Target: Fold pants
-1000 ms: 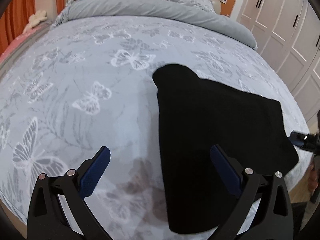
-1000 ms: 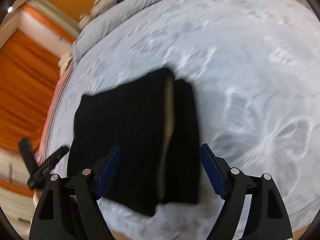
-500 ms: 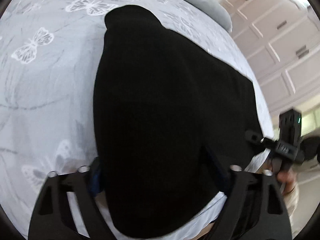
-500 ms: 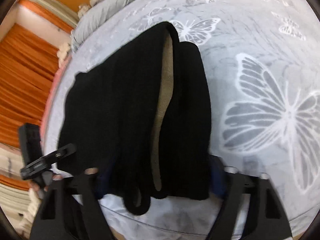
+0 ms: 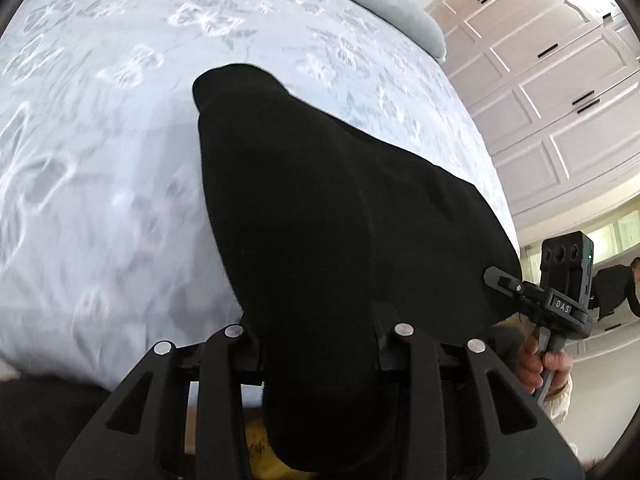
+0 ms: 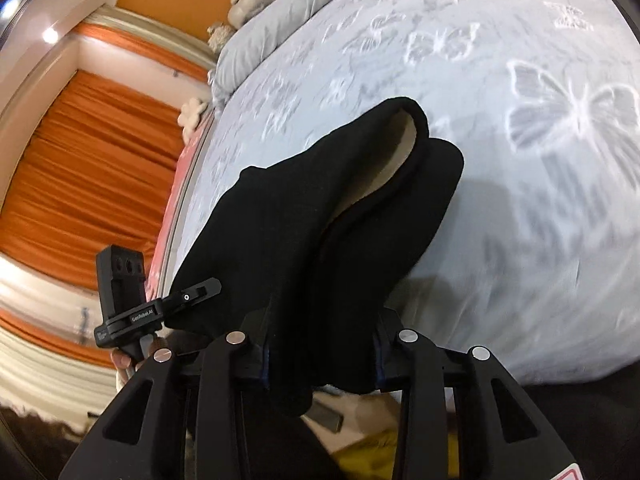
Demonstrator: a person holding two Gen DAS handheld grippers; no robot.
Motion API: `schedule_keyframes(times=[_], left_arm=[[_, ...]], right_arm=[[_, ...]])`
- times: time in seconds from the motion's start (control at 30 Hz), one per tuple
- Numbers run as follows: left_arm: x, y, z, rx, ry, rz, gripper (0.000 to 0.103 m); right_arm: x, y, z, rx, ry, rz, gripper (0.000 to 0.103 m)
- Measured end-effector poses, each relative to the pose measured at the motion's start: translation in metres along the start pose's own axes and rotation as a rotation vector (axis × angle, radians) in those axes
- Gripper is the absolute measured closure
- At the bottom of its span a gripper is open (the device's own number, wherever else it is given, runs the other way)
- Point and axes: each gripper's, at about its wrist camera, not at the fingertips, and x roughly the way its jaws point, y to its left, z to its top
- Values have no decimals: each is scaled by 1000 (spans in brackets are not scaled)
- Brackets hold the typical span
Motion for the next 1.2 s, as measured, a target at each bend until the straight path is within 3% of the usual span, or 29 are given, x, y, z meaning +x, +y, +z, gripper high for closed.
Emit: schedule_keyframes(times=[0.17,0.3,0.57,0.87,1.2], left_arm=[[-39,-15,-10,58,-49,30,70],[-83,-34,3,108,-115,24,70],[-166,-80,33,238,-338,50,70],[-212,-128,105,374,-552,111,69],[-201,-147,218,428,-730,232,68]], right_arm=[[-18,46,0,-64,-31,36,70],[-42,86,17,-149,-80,61,70],[-85,148,60,-328,-209,100,70],[-103,204,141,-469,-365,114,69],[-70,217,270,-499,-481,128,69]])
